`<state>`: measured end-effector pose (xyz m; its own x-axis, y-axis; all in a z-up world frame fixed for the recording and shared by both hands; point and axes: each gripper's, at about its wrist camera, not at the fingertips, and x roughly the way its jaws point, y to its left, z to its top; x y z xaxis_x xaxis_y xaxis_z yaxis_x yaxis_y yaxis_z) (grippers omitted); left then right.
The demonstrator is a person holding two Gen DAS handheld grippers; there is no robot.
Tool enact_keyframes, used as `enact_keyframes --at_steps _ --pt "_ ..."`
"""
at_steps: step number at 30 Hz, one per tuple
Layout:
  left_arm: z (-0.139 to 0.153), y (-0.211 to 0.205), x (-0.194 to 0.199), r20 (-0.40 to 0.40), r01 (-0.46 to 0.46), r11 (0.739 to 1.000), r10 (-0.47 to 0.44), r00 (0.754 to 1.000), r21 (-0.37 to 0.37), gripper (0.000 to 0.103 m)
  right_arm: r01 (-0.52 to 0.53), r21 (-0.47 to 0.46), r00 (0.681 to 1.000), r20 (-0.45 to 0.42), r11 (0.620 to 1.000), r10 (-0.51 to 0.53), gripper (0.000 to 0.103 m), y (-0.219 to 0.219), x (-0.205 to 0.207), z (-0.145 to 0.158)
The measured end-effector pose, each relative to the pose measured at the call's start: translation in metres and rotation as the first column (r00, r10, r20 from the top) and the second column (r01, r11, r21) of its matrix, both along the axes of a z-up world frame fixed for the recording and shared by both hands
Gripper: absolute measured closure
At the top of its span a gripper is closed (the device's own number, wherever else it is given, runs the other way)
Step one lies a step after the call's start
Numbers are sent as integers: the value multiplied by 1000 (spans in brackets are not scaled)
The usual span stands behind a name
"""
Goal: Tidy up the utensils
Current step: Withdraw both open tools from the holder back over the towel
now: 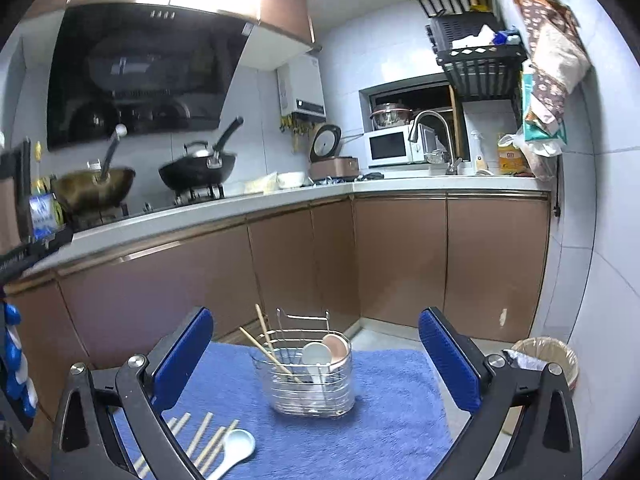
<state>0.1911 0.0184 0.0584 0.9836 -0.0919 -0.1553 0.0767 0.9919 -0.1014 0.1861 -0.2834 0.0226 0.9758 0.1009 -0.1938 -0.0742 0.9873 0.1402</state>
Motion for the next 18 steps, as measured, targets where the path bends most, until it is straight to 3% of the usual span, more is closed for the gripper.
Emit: enact_keyframes --at_steps 8,11,14,18 --pt "10 21 -42 3 1 1000 -1 1000 15 60 4 19 990 138 1000 -7 0 -2 -51 17" --pt "12 26 -55 -5 1 1000 -1 1000 16 59 -19 31 991 137 999 15 0 1 -63 20" --pt "14 32 -67 -16 -4 1000 4 1000 5 50 -28 38 991 129 999 23 0 7 -74 23" --pt "14 41 -83 -24 3 1000 -3 1000 -17 50 -36 65 997 65 997 32 0 13 -81 23"
